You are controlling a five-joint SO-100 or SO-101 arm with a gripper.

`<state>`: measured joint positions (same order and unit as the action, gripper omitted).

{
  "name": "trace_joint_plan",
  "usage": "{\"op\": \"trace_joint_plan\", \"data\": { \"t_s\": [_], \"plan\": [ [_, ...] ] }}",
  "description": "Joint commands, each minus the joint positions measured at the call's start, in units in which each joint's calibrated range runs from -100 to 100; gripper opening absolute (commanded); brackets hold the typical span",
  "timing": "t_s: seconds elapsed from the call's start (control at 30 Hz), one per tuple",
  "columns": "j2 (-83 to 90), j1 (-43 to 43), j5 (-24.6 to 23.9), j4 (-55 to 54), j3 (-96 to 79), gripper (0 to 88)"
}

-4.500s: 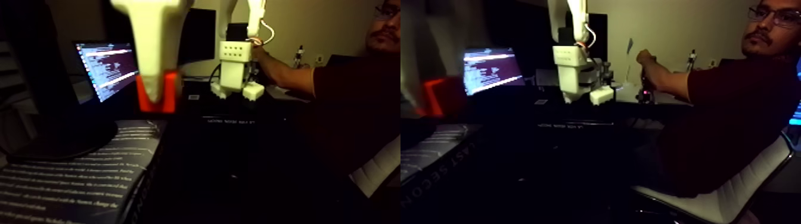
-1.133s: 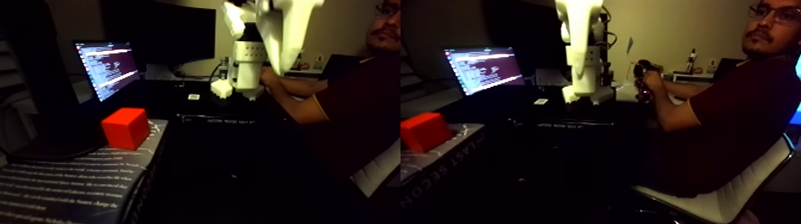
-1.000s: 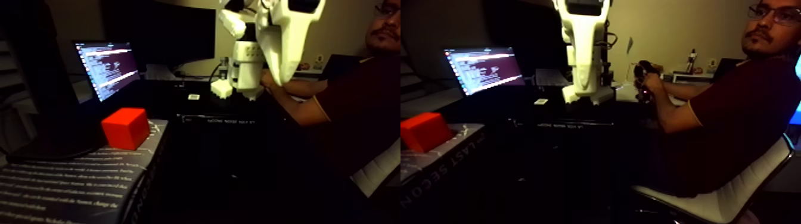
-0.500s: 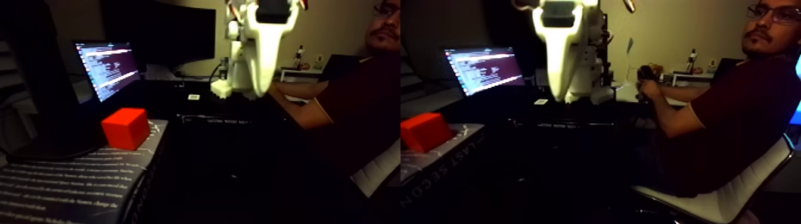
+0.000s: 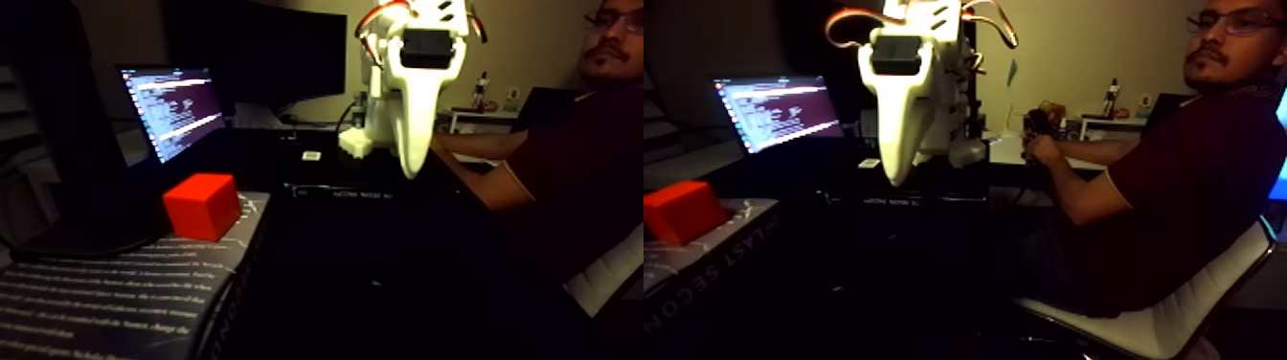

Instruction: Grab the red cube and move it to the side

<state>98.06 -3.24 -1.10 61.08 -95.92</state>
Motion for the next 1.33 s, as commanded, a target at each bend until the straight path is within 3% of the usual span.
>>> {"op": "trace_joint_plan", "data": {
  "t_s": [0.0, 1.3],
  "plan": [
    [0.2, -0.1, 0.3, -0.1, 0.2, 0.7],
    [0.2, 0.4, 0.3, 0.9, 0.3, 0.7]
  ]
}}
